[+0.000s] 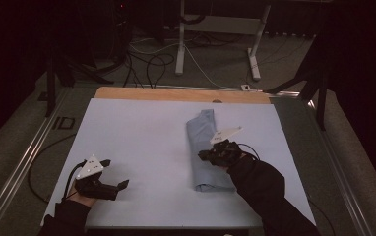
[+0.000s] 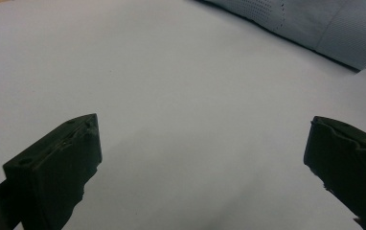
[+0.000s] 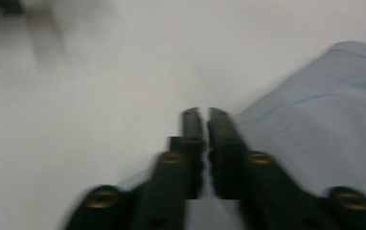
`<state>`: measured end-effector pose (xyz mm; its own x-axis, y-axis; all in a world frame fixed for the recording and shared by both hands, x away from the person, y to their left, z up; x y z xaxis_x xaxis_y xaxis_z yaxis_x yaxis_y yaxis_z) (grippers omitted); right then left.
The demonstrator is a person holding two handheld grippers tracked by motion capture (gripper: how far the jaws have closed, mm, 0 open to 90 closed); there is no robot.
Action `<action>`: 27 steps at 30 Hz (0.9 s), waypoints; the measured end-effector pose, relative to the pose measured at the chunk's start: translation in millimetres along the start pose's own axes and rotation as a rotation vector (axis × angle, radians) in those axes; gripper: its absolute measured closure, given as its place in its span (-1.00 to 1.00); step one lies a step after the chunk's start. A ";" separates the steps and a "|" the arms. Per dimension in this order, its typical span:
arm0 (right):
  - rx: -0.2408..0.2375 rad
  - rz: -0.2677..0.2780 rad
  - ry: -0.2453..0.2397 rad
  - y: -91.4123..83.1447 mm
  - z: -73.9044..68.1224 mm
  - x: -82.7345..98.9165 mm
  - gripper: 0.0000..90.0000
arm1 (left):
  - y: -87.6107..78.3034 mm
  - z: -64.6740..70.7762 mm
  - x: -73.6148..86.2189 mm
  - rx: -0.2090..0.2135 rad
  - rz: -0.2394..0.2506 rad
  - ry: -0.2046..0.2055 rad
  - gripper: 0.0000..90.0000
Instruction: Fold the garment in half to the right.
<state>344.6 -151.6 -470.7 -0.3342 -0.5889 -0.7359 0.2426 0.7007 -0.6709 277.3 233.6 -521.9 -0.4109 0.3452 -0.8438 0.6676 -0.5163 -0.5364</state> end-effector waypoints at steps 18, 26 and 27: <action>-0.107 -0.145 -0.006 33.9 -12.2 53.5 1.00 | 0.3 -0.9 1.0 0.005 0.000 -0.006 -0.99; -0.140 -0.146 0.004 32.6 -19.0 59.4 1.00 | 0.7 -0.4 0.9 0.008 -0.002 0.000 -0.99; -0.144 -0.146 -0.004 32.7 -20.4 60.0 1.00 | 0.5 -0.3 0.9 0.008 -0.002 -0.001 -0.99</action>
<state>313.9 -155.8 -535.0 -0.3525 -0.6900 -0.6322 0.0587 0.6580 -0.7508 277.5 234.0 -523.0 -0.4130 0.3449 -0.8429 0.6622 -0.5216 -0.5379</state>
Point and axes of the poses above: each handheld gripper's, and its own axes: y roughly forward along the jaws, x roughly out of its underside, z roughly to its right, the point moved 2 cm from there along y, roughly forward along the jaws, and after that the axes turned 6 degrees about -x, right-handed, at the moved point
